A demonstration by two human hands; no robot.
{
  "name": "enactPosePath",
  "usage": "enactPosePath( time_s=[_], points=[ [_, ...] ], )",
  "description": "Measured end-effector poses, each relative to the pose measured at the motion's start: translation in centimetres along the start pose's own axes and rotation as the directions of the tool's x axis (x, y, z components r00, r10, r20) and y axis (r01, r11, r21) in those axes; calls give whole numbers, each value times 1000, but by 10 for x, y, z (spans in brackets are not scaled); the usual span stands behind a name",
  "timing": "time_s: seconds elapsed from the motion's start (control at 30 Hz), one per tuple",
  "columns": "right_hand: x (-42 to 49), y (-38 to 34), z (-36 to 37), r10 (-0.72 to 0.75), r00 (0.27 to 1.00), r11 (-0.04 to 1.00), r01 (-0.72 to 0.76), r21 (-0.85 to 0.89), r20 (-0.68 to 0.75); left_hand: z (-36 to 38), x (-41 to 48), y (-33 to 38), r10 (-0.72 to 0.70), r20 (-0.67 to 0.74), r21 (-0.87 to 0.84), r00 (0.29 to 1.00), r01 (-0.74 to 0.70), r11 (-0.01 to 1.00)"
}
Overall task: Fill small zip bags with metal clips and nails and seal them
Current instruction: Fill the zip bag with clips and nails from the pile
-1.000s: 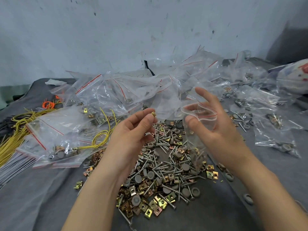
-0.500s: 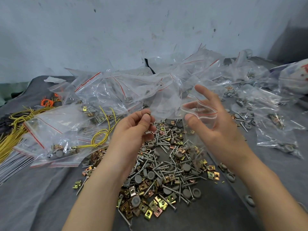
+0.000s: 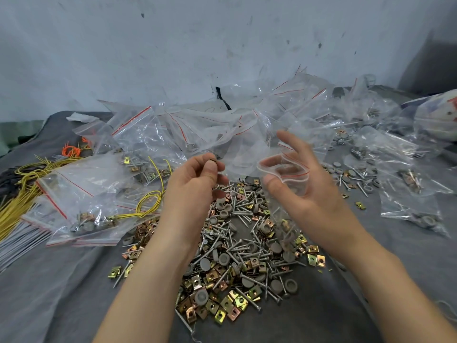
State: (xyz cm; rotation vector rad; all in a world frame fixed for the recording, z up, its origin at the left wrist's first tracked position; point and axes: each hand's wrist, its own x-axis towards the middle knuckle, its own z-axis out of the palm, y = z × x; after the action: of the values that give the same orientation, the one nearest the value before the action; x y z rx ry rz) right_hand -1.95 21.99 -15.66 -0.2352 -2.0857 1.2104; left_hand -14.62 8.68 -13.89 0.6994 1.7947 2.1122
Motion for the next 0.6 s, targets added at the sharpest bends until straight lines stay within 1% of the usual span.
enactPosePath(
  time_s=[0.17,0.27,0.47,0.53,0.6],
  points=[
    [1,1,3,-6,1000,1000,6,-9,12,10,-8,15,184,84,62,979,-189,980],
    [1,2,4,-12,1000,1000,12,-12,21,14,-9,24,283,146,180,948,-306,935],
    [-1,1,9,-21,999,1000,22,-18,49,24,-9,28,256,309,232,916,-334,914],
    [-1,1,10,-24,999,1000,24,-13,47,24,-8,29,261,333,246,906,-351,903],
    [-1,1,9,-12,999,1000,11,15,31,21,-6,30,275,319,245,907,-359,901]
  ],
)
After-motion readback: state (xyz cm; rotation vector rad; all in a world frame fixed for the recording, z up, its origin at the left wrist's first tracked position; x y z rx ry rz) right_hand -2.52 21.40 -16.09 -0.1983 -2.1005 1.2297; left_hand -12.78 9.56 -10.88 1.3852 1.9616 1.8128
